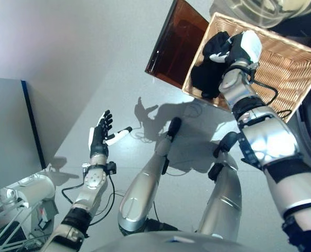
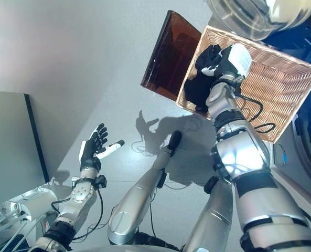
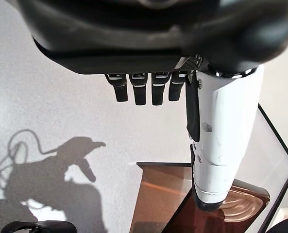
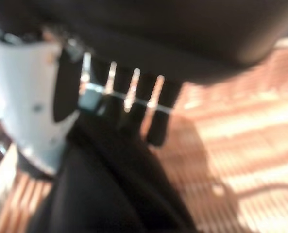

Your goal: Pick up the clothes and place them into the washing machine

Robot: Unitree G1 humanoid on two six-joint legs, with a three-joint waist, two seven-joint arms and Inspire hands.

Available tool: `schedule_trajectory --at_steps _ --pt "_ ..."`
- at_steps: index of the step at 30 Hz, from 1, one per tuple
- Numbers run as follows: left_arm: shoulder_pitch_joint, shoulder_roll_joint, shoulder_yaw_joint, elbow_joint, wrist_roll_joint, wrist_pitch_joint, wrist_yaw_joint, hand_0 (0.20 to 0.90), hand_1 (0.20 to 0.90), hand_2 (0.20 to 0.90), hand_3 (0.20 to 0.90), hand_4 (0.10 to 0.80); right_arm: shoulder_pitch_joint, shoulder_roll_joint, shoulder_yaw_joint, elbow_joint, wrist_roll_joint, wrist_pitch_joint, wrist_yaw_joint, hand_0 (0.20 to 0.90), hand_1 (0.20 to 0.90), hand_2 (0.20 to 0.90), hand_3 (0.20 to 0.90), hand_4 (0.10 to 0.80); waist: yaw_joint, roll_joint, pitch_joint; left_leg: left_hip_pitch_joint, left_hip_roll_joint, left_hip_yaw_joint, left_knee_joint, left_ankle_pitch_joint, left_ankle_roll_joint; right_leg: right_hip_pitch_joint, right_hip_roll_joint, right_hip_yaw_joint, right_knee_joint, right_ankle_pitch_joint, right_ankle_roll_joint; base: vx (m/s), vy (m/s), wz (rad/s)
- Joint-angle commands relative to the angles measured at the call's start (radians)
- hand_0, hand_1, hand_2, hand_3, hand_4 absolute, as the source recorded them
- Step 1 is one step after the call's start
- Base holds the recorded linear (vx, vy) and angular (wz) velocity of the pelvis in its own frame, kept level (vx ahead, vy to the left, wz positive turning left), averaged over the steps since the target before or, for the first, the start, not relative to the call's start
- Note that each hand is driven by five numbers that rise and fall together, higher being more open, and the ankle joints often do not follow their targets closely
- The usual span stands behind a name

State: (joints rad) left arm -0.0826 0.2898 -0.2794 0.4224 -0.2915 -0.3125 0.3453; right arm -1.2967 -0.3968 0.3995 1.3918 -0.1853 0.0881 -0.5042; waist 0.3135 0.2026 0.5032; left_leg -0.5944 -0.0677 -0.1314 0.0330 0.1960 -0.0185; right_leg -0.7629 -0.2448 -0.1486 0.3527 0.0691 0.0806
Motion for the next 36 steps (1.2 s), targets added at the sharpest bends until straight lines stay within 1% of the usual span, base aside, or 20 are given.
schedule_trajectory --at_steps 1,6,12,13,17,24,25,31,33,35,36 --pt "0.049 0.064 -0.009 -0.058 -0.010 -0.041 0.011 0.900 0.900 0.900 0.900 0.800 -0.077 -0.014 0.058 -0.035 -0.032 -0.038 -0.062 0.200 0.200 0.200 0.200 0.300 -0.018 0.140 0.017 0.022 -0.074 0.052 -0.045 0.004 -0.006 0.047 0.022 0.039 0.027 -0.084 0.023 0.002 -0.013 -0.04" --pt "0.059 0.061 -0.012 -0.038 -0.009 -0.036 0.008 0.900 0.900 0.900 0.900 0.800 -0.060 -0.012 0.031 -0.049 0.001 -0.052 -0.076 0.200 0.200 0.200 0.200 0.300 -0.034 0.139 0.017 0.045 -0.070 0.063 -0.046 -0.001 -0.006 0.071 0.027 0.044 0.014 -0.082 0.022 0.000 -0.008 -0.10" --pt "0.065 0.052 -0.007 -0.007 -0.010 -0.031 0.010 0.900 0.900 0.900 0.900 0.800 -0.028 0.011 -0.004 -0.083 0.058 -0.086 -0.082 0.200 0.200 0.200 0.200 0.300 -0.055 0.126 0.017 0.067 -0.066 0.077 -0.047 -0.009 -0.004 0.094 0.037 0.054 -0.005 -0.076 0.019 0.012 -0.008 -0.13" --pt "0.067 0.049 -0.002 0.005 -0.014 -0.030 0.010 0.900 0.900 0.900 0.900 0.800 -0.011 0.017 -0.014 -0.100 0.077 -0.098 -0.088 0.200 0.200 0.200 0.200 0.300 -0.063 0.119 0.017 0.071 -0.064 0.082 -0.045 -0.012 -0.003 0.102 0.042 0.058 -0.014 -0.073 0.019 0.020 -0.006 -0.18" --pt "0.075 0.048 -0.005 0.008 -0.015 -0.029 0.006 0.900 0.900 0.900 0.900 0.800 0.013 0.020 -0.019 -0.110 0.078 -0.106 -0.096 0.200 0.200 0.200 0.200 0.300 -0.075 0.107 0.017 0.077 -0.062 0.090 -0.036 -0.021 -0.001 0.112 0.049 0.063 -0.026 -0.068 0.018 0.010 -0.016 -0.12" --pt "0.083 0.054 -0.013 0.019 -0.018 -0.028 0.005 0.900 0.900 0.900 0.900 0.800 0.007 0.030 -0.018 -0.082 0.072 -0.103 -0.096 0.200 0.200 0.200 0.200 0.300 -0.083 0.102 0.017 0.073 -0.060 0.098 -0.019 -0.031 0.001 0.113 0.055 0.068 -0.029 -0.067 0.016 0.000 -0.007 -0.02" --pt "0.085 0.055 -0.013 0.018 -0.018 -0.028 0.004 0.900 0.900 0.900 0.900 0.800 0.005 0.029 -0.012 -0.075 0.067 -0.102 -0.091 0.900 0.900 0.900 0.900 0.800 -0.082 0.102 0.017 0.071 -0.060 0.098 -0.019 -0.030 0.000 0.113 0.055 0.067 -0.030 -0.066 0.016 0.001 -0.022 0.03" --pt "0.086 0.063 -0.013 0.006 -0.014 -0.029 0.000 0.900 0.900 0.900 0.900 0.800 -0.005 0.029 -0.028 -0.057 0.101 -0.113 -0.082 0.900 0.900 0.900 0.900 0.800 -0.075 0.109 0.017 0.068 -0.061 0.094 -0.024 -0.025 -0.003 0.112 0.053 0.064 -0.029 -0.069 0.017 0.002 -0.007 0.04" --pt "0.081 0.061 -0.007 0.016 -0.011 -0.026 0.008 0.900 0.900 0.900 0.900 0.800 0.010 0.047 -0.063 -0.067 0.168 -0.137 -0.080 0.900 0.900 0.900 0.900 0.800 -0.074 0.101 0.017 0.064 -0.061 0.095 -0.026 -0.024 -0.003 0.109 0.055 0.061 -0.031 -0.067 0.017 0.000 0.000 0.00" --pt "0.080 0.061 -0.007 0.017 -0.011 -0.026 0.008 0.900 0.900 0.900 0.900 0.800 0.010 0.047 -0.063 -0.067 0.168 -0.137 -0.080 0.900 0.900 0.900 0.900 0.800 -0.074 0.100 0.017 0.064 -0.061 0.095 -0.026 -0.024 -0.003 0.109 0.055 0.061 -0.031 -0.067 0.017 0.000 0.000 0.00" --pt "0.080 0.062 -0.004 0.015 -0.012 -0.026 0.012 0.900 0.900 0.900 0.900 0.800 0.015 0.061 -0.077 -0.074 0.203 -0.147 -0.076 0.900 0.900 0.900 0.900 0.800 -0.074 0.095 0.017 0.063 -0.060 0.096 -0.026 -0.025 -0.002 0.107 0.055 0.061 -0.030 -0.066 0.017 0.000 0.000 0.00"
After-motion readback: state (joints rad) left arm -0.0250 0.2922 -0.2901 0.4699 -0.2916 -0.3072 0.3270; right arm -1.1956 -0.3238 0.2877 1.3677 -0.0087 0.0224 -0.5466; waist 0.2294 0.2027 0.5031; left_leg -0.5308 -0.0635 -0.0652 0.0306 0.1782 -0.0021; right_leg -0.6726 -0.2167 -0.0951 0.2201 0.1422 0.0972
